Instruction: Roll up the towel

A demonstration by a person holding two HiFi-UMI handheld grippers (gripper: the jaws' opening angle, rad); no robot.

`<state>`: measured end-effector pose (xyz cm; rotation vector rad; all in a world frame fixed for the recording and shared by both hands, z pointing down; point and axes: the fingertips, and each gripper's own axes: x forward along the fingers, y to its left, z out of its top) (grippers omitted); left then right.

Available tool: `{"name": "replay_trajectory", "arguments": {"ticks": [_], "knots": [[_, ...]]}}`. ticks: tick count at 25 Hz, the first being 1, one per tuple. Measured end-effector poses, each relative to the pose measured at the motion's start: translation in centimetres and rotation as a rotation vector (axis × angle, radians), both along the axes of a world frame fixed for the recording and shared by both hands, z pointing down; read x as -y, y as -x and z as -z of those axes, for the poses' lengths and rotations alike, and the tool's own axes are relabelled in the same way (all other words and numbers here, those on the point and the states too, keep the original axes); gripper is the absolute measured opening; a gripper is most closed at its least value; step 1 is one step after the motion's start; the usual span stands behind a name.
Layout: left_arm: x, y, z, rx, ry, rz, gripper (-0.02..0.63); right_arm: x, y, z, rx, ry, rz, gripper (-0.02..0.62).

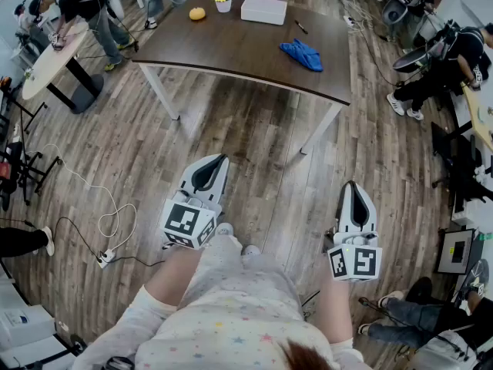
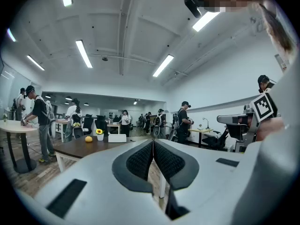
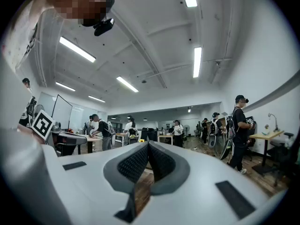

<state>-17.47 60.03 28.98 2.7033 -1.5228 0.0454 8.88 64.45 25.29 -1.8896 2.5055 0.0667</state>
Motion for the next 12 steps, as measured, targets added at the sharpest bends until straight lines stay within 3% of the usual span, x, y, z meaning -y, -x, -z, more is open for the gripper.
{"name": "replay_trajectory", "arguments": {"ticks": [12], "knots": [[-1.1, -0.1, 0.0, -0.009, -0.005, -0.004, 0.017, -1.2, -0.2, -0.1, 0.04, 0.013, -0.008, 0.002]]}}
